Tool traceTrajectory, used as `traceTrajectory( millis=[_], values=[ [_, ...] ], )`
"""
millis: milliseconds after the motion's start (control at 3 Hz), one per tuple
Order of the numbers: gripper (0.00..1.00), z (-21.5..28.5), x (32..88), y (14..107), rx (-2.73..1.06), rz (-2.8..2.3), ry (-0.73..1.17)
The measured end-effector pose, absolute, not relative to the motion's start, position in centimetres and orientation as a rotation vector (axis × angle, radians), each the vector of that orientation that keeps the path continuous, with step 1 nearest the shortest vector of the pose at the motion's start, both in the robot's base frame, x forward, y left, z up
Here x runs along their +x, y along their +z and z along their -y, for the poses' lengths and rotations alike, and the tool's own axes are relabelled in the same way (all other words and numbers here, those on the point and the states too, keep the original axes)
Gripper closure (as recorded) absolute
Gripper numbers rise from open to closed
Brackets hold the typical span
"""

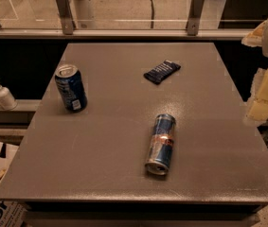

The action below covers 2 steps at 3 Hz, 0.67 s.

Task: Move rxbar blueberry near pepsi can

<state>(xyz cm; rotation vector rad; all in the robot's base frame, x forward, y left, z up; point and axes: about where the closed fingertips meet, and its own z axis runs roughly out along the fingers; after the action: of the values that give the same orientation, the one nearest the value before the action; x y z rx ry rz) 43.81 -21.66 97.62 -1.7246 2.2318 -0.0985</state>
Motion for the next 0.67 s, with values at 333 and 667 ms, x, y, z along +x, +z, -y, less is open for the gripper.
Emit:
traceTrajectory(
  millis=[333,667],
  values=[
    [0.0,21.66,43.82,97.63,-1.724,-2.232,-0.099],
    [0.0,21.65,44.65,97.55,-1.733,-2.194,-0.065]
  ],
)
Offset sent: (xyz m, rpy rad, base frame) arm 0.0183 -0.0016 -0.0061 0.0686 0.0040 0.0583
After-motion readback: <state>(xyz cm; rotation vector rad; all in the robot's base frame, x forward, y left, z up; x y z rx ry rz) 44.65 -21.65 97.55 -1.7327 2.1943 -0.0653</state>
